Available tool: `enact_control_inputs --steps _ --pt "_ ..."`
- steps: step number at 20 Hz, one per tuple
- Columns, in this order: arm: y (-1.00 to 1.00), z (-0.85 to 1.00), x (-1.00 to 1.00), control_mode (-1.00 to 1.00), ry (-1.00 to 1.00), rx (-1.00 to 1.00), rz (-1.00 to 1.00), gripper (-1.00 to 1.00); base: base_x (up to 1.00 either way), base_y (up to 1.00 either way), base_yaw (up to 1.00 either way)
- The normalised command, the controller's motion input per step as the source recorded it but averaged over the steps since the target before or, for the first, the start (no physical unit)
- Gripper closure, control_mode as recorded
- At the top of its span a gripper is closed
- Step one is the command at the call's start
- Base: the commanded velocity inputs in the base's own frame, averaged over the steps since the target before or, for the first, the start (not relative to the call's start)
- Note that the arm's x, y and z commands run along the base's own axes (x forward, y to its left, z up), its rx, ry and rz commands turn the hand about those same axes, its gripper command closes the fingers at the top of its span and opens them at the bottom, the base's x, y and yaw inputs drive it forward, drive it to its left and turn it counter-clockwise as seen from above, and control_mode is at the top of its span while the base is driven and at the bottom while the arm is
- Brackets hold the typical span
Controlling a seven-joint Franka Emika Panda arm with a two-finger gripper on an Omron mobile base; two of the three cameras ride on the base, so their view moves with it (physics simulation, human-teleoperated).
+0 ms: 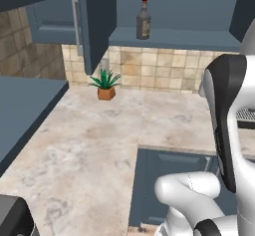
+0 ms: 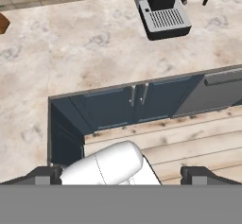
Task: There is a bowl on the dining counter. Grab a lemon wedge from the fridge and place it in the bowl. Then get the liquor bottle and glass cup from the cabinet and place them next to the bowl.
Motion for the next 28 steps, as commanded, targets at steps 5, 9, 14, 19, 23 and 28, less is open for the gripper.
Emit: enact_control_inputs --steps 5,9,14,19,23,28 --pt "0.0 0.0 0.0 1.0 0.0 0.0 0.0 -1.0 0.63 -0.31 -0.41" --pt "0.0 0.0 0.0 1.0 0.0 0.0 0.0 -1.0 0.45 -0.08 -0.41" --pt "0.0 0.0 0.0 1.0 0.0 0.0 0.0 -1.0 0.41 0.0 -0.37" --pt "0.0 0.0 0.0 1.0 0.0 0.0 0.0 -1.0 0.68 0.33 -0.17" --pt "0.0 0.0 0.0 1.0 0.0 0.0 0.0 -1.0 0.89 0.59 0.01" --pt "0.28 0.08 0.12 -1.0 0.0 0.0 0.15 -1.0 0.29 0.23 0.05"
